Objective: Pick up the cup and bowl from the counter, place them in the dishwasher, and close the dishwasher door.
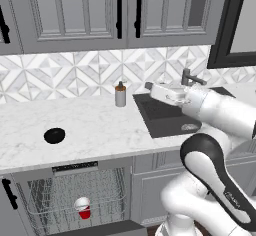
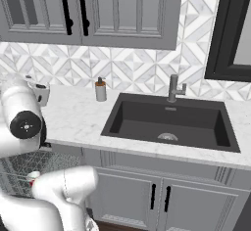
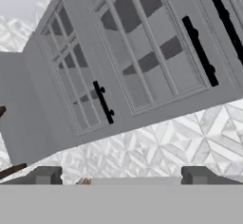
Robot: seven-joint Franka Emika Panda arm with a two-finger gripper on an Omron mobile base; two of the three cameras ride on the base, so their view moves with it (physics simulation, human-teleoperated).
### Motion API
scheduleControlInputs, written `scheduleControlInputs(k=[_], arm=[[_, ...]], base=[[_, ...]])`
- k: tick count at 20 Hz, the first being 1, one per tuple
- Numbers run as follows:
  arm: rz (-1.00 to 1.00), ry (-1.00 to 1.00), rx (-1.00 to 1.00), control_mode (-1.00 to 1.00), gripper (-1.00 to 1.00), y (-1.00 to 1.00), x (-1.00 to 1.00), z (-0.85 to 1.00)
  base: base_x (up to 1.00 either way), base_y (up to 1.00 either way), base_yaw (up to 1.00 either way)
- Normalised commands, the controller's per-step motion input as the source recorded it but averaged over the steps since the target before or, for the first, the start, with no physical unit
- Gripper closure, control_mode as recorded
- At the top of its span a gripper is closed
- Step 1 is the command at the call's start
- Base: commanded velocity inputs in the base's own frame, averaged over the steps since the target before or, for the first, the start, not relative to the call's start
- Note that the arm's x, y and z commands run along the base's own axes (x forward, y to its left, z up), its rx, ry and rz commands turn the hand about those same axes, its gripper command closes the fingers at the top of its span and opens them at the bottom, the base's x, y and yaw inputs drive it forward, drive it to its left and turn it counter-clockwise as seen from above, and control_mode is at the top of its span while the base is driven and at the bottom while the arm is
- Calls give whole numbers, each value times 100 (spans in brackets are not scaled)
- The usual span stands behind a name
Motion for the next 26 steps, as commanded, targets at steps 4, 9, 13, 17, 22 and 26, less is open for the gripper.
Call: scheduleControlInputs(k=[4, 9, 13, 17, 22, 26], arm=[[-14, 74, 0, -100, -100, 0, 96, -42], [-5, 80, -7, -100, -100, 6, 64, -29], [1, 81, -22, -100, -100, 47, 57, -94], [4, 57, -29, -100, -100, 69, 65, -86], [6, 23, -35, -100, -100, 72, 77, -66], [14, 15, -25, -100, -100, 37, 48, -77]], base=[[0, 0, 0], [0, 0, 0], [0, 0, 0], [0, 0, 0], [0, 0, 0], [0, 0, 0]])
